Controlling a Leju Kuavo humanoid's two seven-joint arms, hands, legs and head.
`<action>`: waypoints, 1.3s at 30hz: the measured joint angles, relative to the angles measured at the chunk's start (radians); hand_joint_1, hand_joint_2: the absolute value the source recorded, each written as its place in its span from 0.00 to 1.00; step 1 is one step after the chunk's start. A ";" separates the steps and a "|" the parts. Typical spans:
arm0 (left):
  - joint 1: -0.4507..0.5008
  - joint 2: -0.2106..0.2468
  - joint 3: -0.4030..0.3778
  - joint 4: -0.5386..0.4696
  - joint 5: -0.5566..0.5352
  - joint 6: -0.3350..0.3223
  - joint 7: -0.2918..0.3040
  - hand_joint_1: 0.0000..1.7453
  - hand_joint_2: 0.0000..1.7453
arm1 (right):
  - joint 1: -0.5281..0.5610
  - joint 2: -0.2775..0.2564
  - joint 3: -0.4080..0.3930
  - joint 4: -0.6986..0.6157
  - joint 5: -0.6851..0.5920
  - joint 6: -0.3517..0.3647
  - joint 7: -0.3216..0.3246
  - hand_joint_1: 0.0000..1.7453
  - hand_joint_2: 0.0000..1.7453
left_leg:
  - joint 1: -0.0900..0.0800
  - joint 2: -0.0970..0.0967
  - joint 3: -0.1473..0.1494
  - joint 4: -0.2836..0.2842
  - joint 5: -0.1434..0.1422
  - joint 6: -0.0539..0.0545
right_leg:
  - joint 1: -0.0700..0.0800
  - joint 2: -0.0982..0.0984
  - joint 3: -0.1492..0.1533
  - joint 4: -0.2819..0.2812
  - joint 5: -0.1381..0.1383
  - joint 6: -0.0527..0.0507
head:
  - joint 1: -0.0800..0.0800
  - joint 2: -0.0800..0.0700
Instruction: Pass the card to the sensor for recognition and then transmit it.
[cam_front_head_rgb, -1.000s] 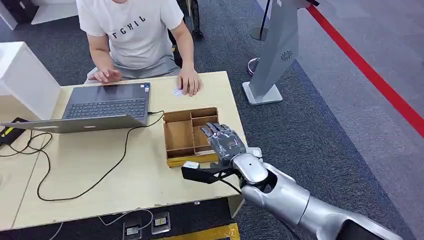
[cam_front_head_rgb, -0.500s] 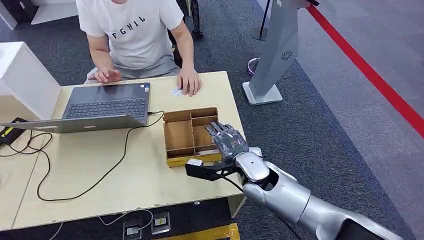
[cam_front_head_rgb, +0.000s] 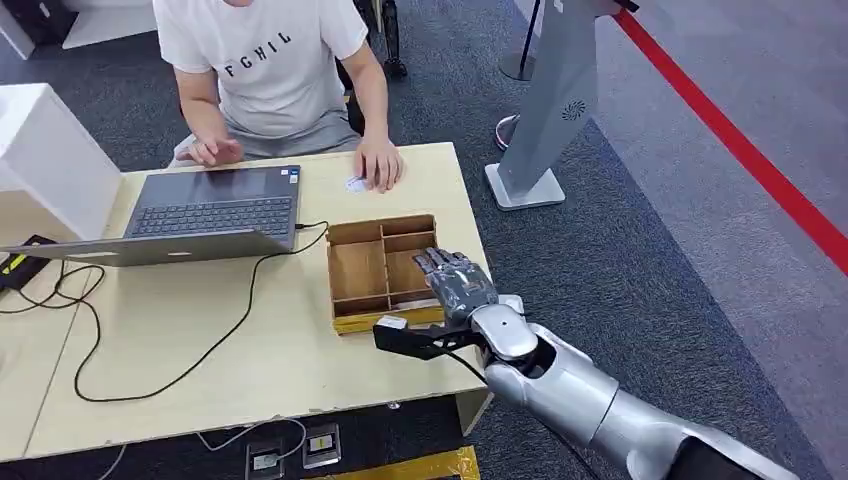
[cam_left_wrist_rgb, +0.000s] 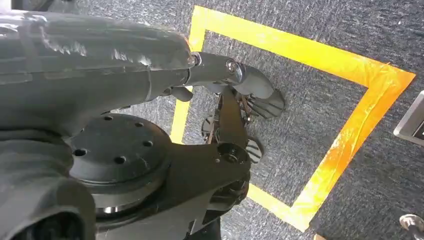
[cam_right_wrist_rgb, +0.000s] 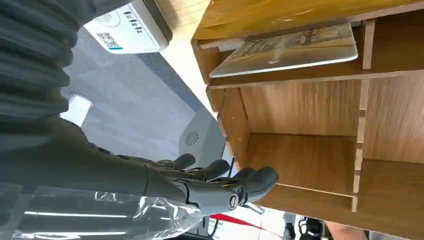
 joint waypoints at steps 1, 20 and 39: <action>0.000 0.000 0.000 0.000 0.000 0.000 0.000 0.00 0.00 | 0.000 0.000 0.000 0.000 0.000 0.000 0.000 0.00 1.00 | 0.000 0.000 0.000 0.000 0.000 0.000 | 0.000 0.000 0.000 0.000 0.000 0.000 | 0.000 0.000; 0.000 0.000 0.000 0.000 -0.002 -0.001 0.000 0.00 0.00 | 0.004 0.000 0.000 0.000 -0.022 0.008 -0.009 0.00 1.00 | 0.000 0.000 0.000 0.000 0.000 0.000 | 0.000 0.000 0.000 0.000 0.000 0.000 | 0.000 0.000; 0.000 0.000 -0.001 0.000 -0.004 -0.001 0.000 0.00 0.00 | 0.010 0.000 0.000 0.010 -0.040 0.014 -0.012 1.00 1.00 | 0.000 0.000 0.000 0.000 0.000 0.000 | 0.000 0.000 0.000 0.000 0.000 0.000 | 0.000 0.000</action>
